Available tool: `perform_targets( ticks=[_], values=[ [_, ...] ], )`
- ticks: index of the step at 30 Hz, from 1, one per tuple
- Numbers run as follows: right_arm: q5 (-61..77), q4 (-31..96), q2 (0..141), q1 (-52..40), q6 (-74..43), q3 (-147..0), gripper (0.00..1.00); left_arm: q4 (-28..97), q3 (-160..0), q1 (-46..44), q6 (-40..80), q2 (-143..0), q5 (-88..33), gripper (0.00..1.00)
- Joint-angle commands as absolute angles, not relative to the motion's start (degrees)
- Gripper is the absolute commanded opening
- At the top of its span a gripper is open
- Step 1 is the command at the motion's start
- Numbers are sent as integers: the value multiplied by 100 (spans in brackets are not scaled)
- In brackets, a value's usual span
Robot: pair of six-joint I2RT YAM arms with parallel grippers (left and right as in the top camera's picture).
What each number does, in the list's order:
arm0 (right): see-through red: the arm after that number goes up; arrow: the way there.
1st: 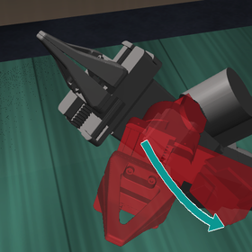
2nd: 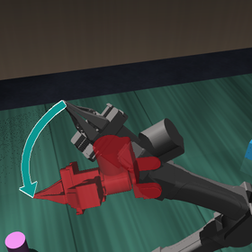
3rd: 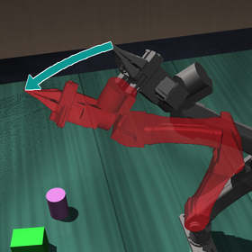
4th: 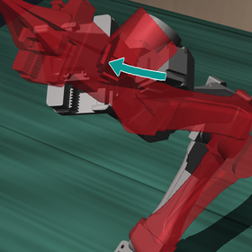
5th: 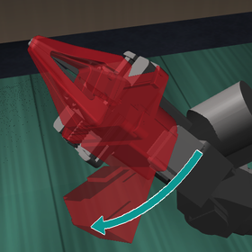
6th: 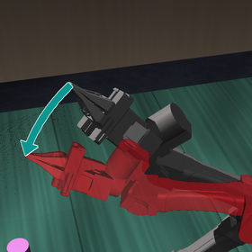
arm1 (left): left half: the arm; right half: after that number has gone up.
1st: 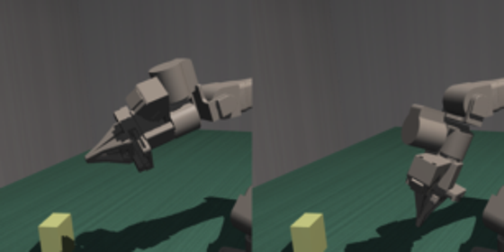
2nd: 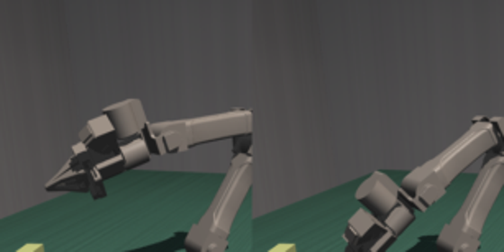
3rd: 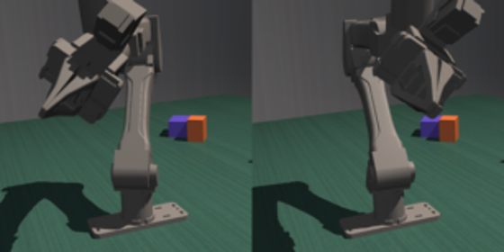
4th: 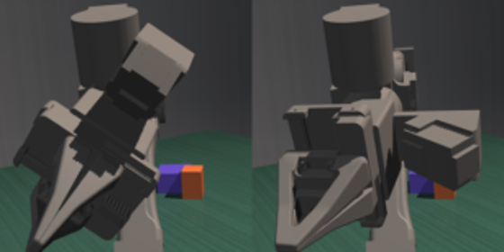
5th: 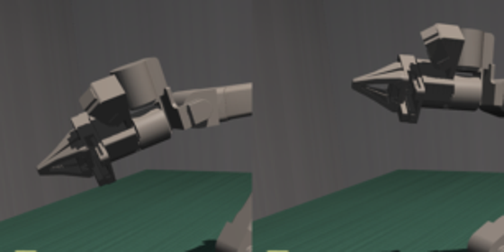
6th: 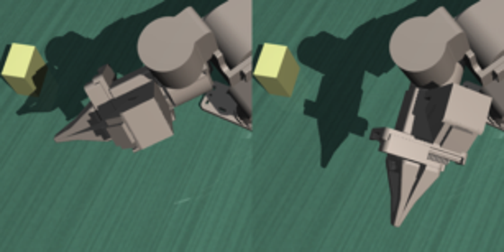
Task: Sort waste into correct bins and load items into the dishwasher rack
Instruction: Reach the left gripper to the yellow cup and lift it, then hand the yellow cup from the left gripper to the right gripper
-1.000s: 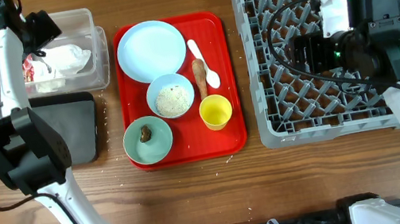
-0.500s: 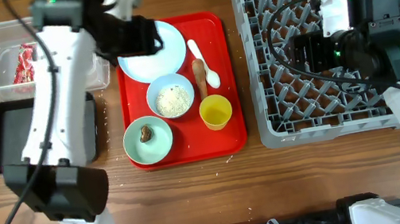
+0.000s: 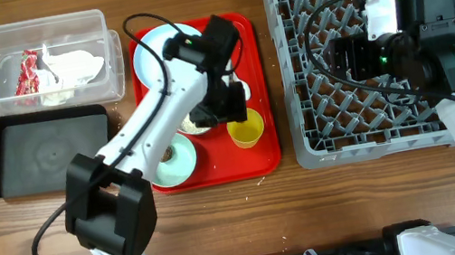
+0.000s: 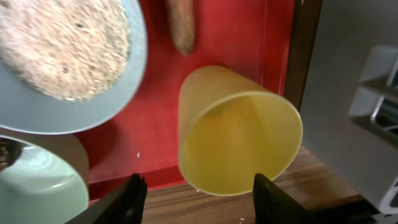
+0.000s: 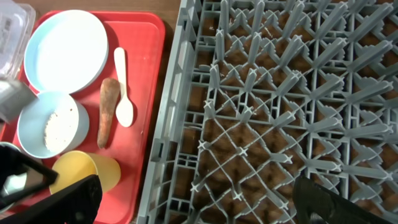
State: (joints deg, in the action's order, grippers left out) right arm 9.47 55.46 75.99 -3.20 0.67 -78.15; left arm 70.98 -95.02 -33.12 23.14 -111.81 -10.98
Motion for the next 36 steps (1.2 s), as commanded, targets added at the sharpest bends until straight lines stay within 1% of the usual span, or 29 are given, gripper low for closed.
perform_targets(
  ticks=[1, 3, 4, 5, 8, 9, 10, 13, 16, 17, 20, 22, 25, 27, 28, 29, 32, 34, 36],
  values=[
    [1066, 5502, 7675, -325, -167, -7907, 100, 6604, -9035, -3428, 2565, -11155, -987, 56],
    [1066, 5507, 7679, -325, -169, -7907, 100, 6305, -8659, -3428, 2838, -11155, -709, 54],
    [1063, 5494, 7679, -325, -167, -7907, 100, 6165, -8501, -3428, 2904, -11157, -674, 51],
    [1066, 5481, 7679, -325, -172, -7907, 100, 6073, -8418, -3428, 2904, -11157, -674, 44],
    [1066, 5450, 7679, -325, -191, -7907, 100, 5918, -8399, -3430, 2904, -11157, -676, 13],
    [1085, 5448, 7679, -325, -257, -7907, 100, 5878, -8394, -3430, 2923, -11159, -679, 5],
    [1125, 5448, 7679, -325, -342, -7907, 100, 5859, -8372, -3430, 3072, -11159, -679, 4],
    [1627, 5419, 7679, -325, -338, -7907, 100, 5852, -8366, -3411, 3024, -11131, -897, 4],
    [3109, 5015, 7695, -325, -338, -7905, 100, 5883, -8490, -3057, 2639, -10748, -2405, 4],
    [3833, 4692, 7732, -325, -303, -7902, 100, 5778, -8517, -2740, 2359, -10464, -3273, 4],
    [4816, 4235, 7891, -325, -115, -7832, 100, 5629, -8517, -2016, 2034, -9948, -4558, 4],
    [6386, 3684, 8130, -325, 384, -7627, 100, 5507, -8517, -1514, 1876, -9719, -5417, 4],
    [8160, 2790, 8676, -327, 773, -7568, 100, 5417, -8517, -755, 1660, -9636, -6692, 4],
    [8753, 2154, 9131, -336, 751, -7568, 100, 5336, -8517, -563, 1446, -9636, -7498, 4],
    [8954, 2012, 9286, -336, 751, -7568, 100, 5277, -8517, -482, 1387, -9636, -7937, 4],
    [9295, 1828, 9459, -338, 751, -7568, 100, 5216, -8517, -451, 1389, -9636, -8066, 4],
    [9240, 1658, 9664, -541, 762, -7568, 100, 5183, -8517, -484, 1389, -9636, -8182, 4],
    [9238, 1310, 9708, -740, 746, -7568, 100, 5181, -8517, -543, 1389, -9636, -8180, 4],
    [8823, 843, 9714, -996, 303, -7568, 99, 5181, -8517, -626, 1389, -9636, -8178, 4]
  ],
)
